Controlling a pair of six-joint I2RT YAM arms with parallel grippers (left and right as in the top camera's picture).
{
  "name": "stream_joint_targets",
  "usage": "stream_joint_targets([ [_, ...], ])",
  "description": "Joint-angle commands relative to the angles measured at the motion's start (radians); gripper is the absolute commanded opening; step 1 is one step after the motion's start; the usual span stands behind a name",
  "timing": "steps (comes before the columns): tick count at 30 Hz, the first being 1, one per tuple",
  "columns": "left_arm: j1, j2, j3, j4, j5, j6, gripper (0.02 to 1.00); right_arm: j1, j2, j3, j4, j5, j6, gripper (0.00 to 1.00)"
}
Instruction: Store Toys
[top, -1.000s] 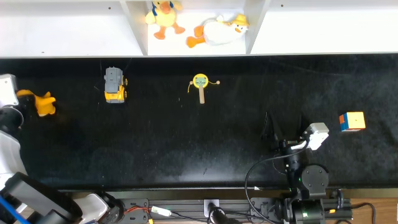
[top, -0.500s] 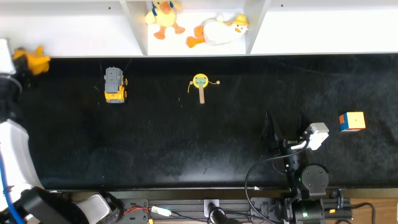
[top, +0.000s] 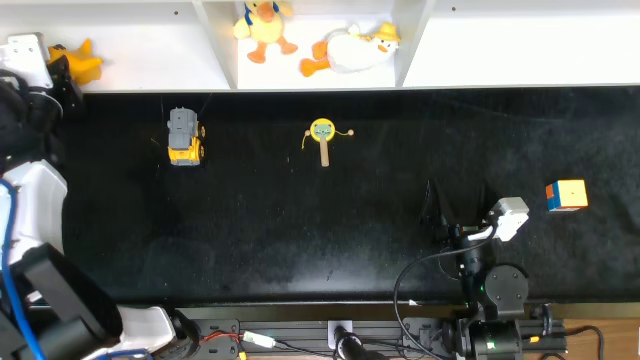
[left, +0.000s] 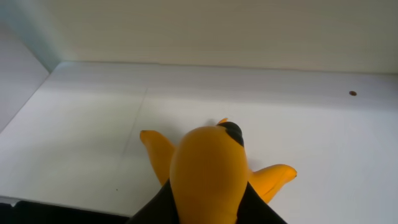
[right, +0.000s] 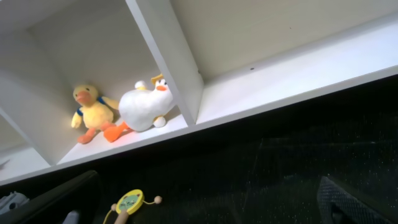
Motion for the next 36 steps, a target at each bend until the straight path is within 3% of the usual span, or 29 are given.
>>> stream_joint_targets([
  [1, -0.019, 0.05, 0.119, -0.049, -0.037, -0.053, 0.134, 0.005, -0.007, -0.013, 0.002, -0.006, 0.007, 0.996],
  [11, -0.056, 0.219, 0.312, -0.147, -0.038, -0.051, 0.148, 0.005, -0.007, -0.013, 0.002, -0.006, 0.007, 0.996],
  [19, -0.062, 0.246, 0.313, -0.135, -0.037, -0.052, 0.231, 0.005, -0.007, -0.013, 0.002, -0.006, 0.007, 0.993],
  [27, -0.068, 0.248, 0.313, -0.087, -0.041, -0.051, 0.459, 0.005, -0.007, -0.013, 0.002, -0.006, 0.007, 0.996],
  [31, -0.068, 0.248, 0.313, -0.083, -0.041, -0.052, 0.66, 0.005, -0.007, -0.013, 0.002, -0.006, 0.007, 0.998],
  [36, -0.068, 0.248, 0.313, -0.084, -0.04, -0.053, 0.779, 0.005, -0.007, -0.013, 0.002, -0.006, 0.007, 0.996],
])
